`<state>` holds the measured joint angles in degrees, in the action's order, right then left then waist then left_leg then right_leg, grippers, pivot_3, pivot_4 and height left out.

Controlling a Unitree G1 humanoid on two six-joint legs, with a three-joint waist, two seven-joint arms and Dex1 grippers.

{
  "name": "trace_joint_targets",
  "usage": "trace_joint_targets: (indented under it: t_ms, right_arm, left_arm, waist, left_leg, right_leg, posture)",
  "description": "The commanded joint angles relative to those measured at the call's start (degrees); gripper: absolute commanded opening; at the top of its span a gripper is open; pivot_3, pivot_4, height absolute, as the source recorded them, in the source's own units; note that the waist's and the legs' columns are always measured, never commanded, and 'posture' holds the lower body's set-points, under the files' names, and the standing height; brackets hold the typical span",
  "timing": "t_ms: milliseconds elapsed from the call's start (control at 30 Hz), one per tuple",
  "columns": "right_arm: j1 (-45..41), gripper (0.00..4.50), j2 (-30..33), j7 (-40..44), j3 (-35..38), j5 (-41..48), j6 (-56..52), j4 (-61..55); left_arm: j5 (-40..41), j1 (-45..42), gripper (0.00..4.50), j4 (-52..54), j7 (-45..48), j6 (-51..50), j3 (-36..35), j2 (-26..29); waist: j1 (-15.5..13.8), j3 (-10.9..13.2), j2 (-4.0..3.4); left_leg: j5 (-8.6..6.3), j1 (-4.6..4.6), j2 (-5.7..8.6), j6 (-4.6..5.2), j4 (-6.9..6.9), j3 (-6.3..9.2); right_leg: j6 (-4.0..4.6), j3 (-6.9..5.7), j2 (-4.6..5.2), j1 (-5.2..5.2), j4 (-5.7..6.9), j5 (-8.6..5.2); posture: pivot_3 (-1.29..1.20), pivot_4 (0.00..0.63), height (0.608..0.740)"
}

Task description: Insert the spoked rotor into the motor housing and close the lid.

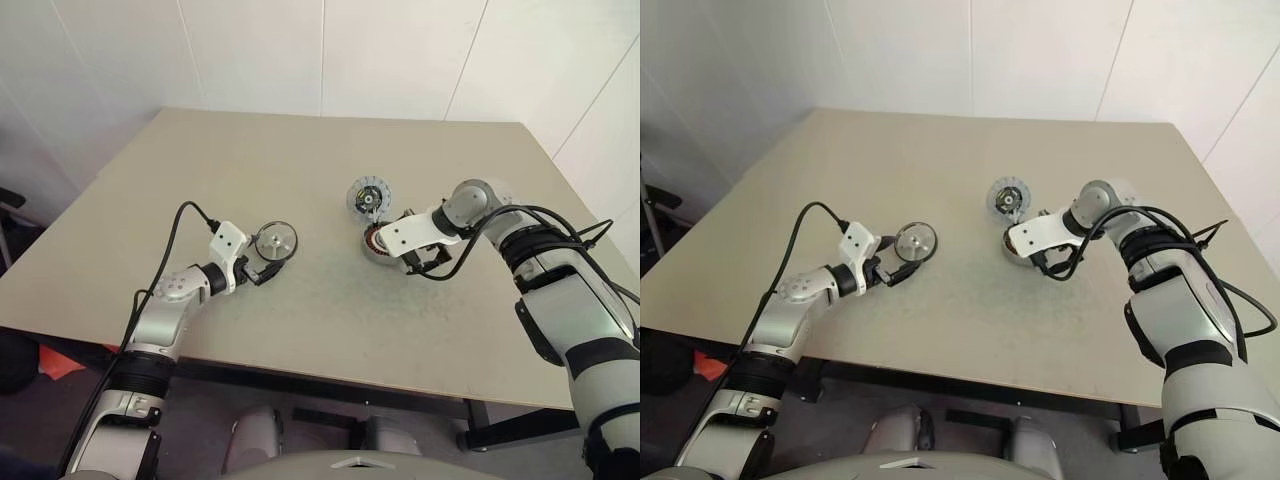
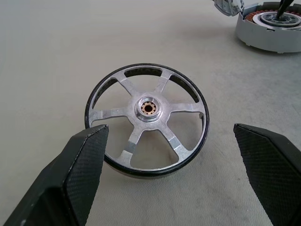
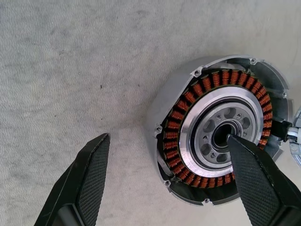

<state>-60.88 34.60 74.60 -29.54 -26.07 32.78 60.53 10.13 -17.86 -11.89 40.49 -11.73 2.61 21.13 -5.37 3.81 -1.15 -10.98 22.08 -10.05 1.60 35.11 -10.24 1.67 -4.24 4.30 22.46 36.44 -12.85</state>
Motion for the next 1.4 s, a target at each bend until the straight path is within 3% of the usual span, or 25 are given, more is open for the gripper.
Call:
trace_joint_targets:
  t_ms: [33,1400]
  right_arm:
    - [-1.23,4.48,0.10,0.87,0.33,0.31,0.35,-0.78]
    - [-4.26,4.48,-2.16,-1.69,0.29,-1.28,0.41,3.91]
  left_arm:
    - [0.42,-0.91,4.50,1.32,-0.06,0.68,-1.01,0.64]
    - [0.58,-0.18,4.50,1.77,-0.96,0.69,-0.99,0.17]
  waist:
    - [0.00,0.00,0.00]
    - [0.10,0.00,0.00]
  left_leg:
    - [0.00,0.00,0.00,0.00,0.00,0.00]
    - [0.01,-0.02,-0.01,-0.02,0.00,0.00]
  right_leg:
    - [0.00,0.00,0.00,0.00,0.00,0.00]
    - [0.00,0.01,0.00,0.02,0.02,0.00]
  posture:
    - [0.00,0.000,0.740]
    - [0.00,0.000,0.740]
